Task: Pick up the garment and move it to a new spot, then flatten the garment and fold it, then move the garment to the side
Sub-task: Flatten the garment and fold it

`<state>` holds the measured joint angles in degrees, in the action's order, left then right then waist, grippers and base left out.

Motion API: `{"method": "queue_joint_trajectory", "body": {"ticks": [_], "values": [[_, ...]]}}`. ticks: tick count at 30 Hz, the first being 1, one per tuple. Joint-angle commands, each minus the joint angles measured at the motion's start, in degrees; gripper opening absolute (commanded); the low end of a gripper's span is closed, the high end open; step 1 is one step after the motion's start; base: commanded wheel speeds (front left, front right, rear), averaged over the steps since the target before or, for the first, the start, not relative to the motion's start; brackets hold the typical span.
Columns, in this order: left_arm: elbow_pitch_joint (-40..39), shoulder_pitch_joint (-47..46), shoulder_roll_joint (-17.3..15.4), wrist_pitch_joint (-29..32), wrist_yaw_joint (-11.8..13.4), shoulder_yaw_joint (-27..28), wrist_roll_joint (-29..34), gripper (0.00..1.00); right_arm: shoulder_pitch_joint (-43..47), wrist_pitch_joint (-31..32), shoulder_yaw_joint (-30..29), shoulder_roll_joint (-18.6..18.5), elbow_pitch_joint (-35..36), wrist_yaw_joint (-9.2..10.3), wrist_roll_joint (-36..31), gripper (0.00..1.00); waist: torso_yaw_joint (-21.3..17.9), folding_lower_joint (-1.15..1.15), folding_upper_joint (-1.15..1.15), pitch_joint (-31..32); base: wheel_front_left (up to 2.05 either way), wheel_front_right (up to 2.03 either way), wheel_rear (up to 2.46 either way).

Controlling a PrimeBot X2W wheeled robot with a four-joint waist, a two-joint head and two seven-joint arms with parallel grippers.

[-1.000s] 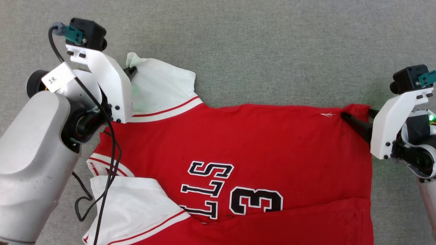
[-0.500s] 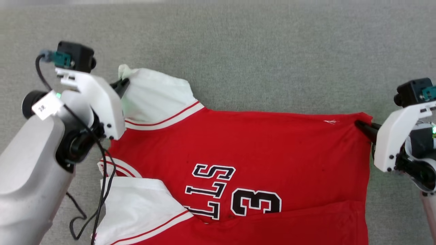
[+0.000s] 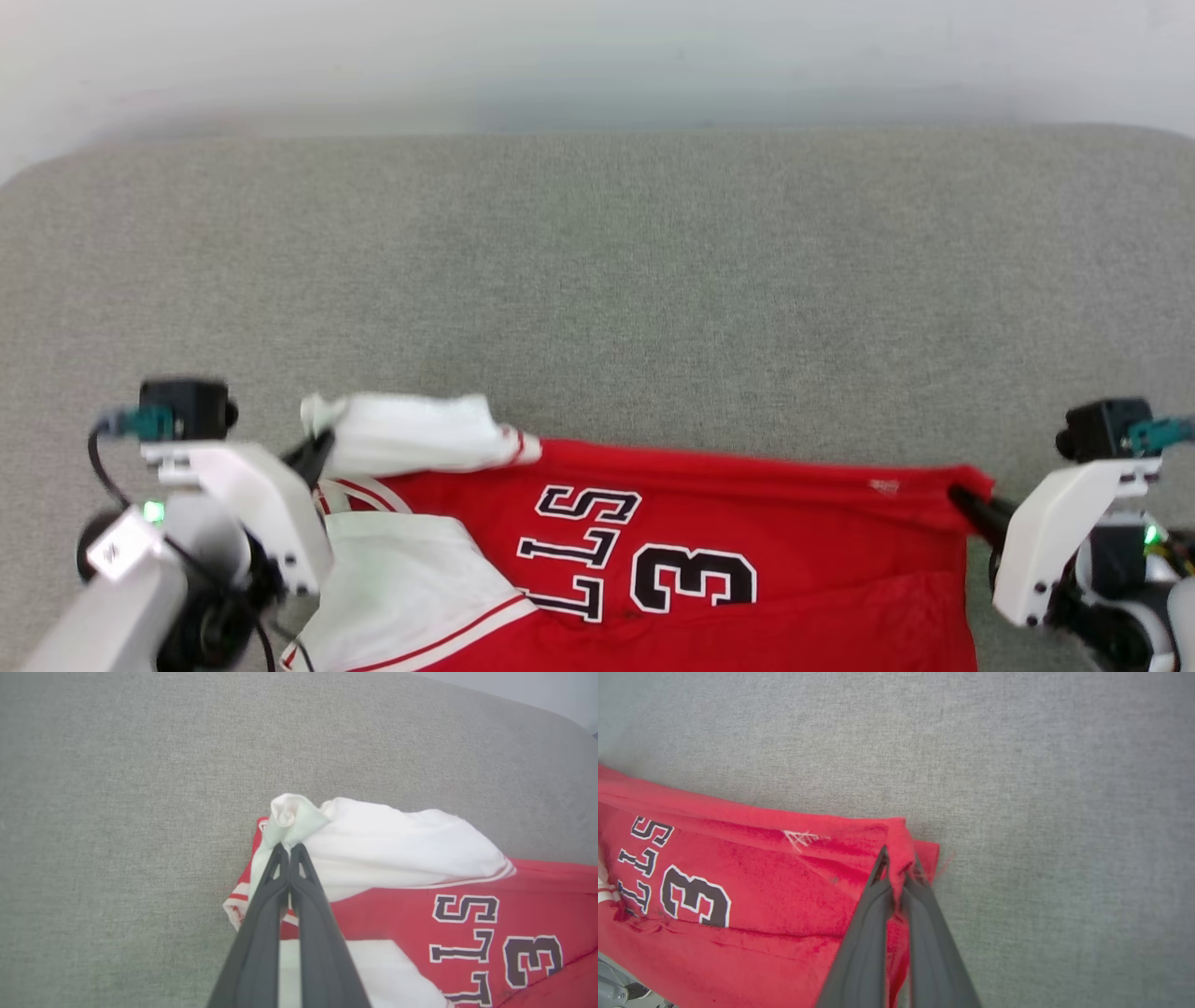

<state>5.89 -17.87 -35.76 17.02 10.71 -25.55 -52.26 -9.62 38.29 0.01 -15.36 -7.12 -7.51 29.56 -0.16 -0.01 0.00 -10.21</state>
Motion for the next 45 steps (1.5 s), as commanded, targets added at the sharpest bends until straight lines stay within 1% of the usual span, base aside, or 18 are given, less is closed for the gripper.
{"method": "queue_joint_trajectory", "body": {"ticks": [1,5,10,15,16,17,18,19,20,21,22,23,24,27,32,34,40,45], "values": [[-0.82,3.59,-0.13,-1.07,1.1,0.45,-0.61,0.0,2.19,-0.79,-0.54,0.88,-0.42,0.05,-0.3,0.0,0.26,0.01,0.0,1.7,0.0,0.0,0.0],[-2.42,10.07,0.79,-2.81,2.82,0.34,-1.63,0.0,5.2,-2.26,-1.32,2.22,-1.44,0.05,-0.36,0.0,0.58,0.01,0.0,3.05,0.0,0.0,0.0],[-1.81,15.8,1.42,-2.83,3.84,-0.87,-2.72,0.0,8.28,-3.96,-2.69,3.38,-3.1,0.05,0.17,0.0,0.98,0.01,0.0,4.21,0.0,0.0,0.0],[-0.05,17.99,2.63,-2.2,3.28,-2.64,-3.21,0.0,10.53,-4.97,-3.0,4.23,-4.93,0.05,0.24,0.0,0.94,0.01,0.0,5.22,0.0,0.0,0.0],[0.94,18.31,3.08,-2.15,2.99,-2.88,-3.63,0.0,10.82,-5.22,-2.91,4.54,-5.44,0.05,0.41,0.02,0.88,0.01,0.0,5.45,0.0,0.0,0.0],[1.83,18.56,3.42,-1.91,2.7,-3.12,-3.89,0.0,11.18,-5.41,-2.82,4.8,-5.94,0.05,0.62,0.07,0.81,0.01,0.0,5.64,0.0,0.0,0.0],[2.67,18.42,3.84,-2.25,2.4,-3.06,-4.11,0.0,11.43,-5.59,-2.66,5.05,-6.39,0.05,0.7,0.45,0.76,0.01,0.0,5.76,0.0,0.0,0.0],[3.5,18.08,4.46,-2.57,2.05,-2.99,-4.51,0.0,11.5,-6.19,-2.61,5.34,-6.74,0.05,0.97,1.0,0.76,0.01,0.0,5.9,0.0,0.0,0.0],[4.16,17.68,5.06,-2.64,1.83,-3.17,-4.65,0.08,11.54,-6.59,-2.44,5.47,-6.95,0.05,1.13,1.0,0.76,0.01,0.0,6.06,0.0,0.0,0.0],[4.16,17.68,5.06,-2.64,1.83,-3.17,-4.65,0.08,11.54,-6.59,-2.44,5.47,-6.95,0.05,1.13,1.0,0.76,0.01,0.0,6.06,0.0,0.0,0.0],[4.84,17.26,5.29,-2.66,1.62,-3.43,-4.56,0.31,11.59,-7.21,-2.32,5.55,-6.88,0.05,1.4,1.0,0.78,0.01,0.0,6.21,0.0,0.0,0.0],[5.27,16.7,5.39,-3.01,1.43,-3.6,-4.01,0.98,11.75,-7.87,-2.42,5.89,-6.52,0.05,1.93,1.0,0.8,0.01,0.0,6.36,0.0,0.0,0.0],[5.6,16.23,5.76,-3.64,1.46,-3.4,-3.99,1.0,11.98,-8.35,-2.47,5.9,-6.07,0.05,1.98,1.0,0.77,0.01,0.0,6.49,0.0,0.0,0.0],[6.28,15.07,5.83,-5.24,1.2,-3.21,-2.89,1.0,12.57,-9.65,-2.46,5.57,-3.86,0.05,2.11,1.0,0.61,0.01,0.0,6.8,0.0,0.0,0.0],[4.06,13.86,5.68,-11.25,2.31,-1.17,-0.5,1.0,14.6,-9.6,-3.45,4.92,2.05,0.05,1.6,1.0,0.37,0.01,0.0,7.44,0.0,0.0,0.0],[2.48,13.73,5.58,-13.63,3.28,-0.69,1.02,1.0,15.34,-8.9,-4.13,4.54,4.67,0.05,0.92,1.0,0.33,0.01,0.0,7.72,0.0,0.0,0.0],[-2.24,13.55,5.31,-21.42,5.08,0.48,5.63,1.0,17.14,-3.68,-6.8,4.52,10.96,0.05,0.16,1.0,0.41,0.01,0.0,8.63,0.0,0.0,0.0],[-5.56,13.07,5.86,-27.29,7.33,1.12,9.51,1.0,16.61,3.01,-9.26,4.14,11.2,0.05,-0.34,1.0,1.27,0.01,0.0,8.44,0.0,0.0,0.0]]}}
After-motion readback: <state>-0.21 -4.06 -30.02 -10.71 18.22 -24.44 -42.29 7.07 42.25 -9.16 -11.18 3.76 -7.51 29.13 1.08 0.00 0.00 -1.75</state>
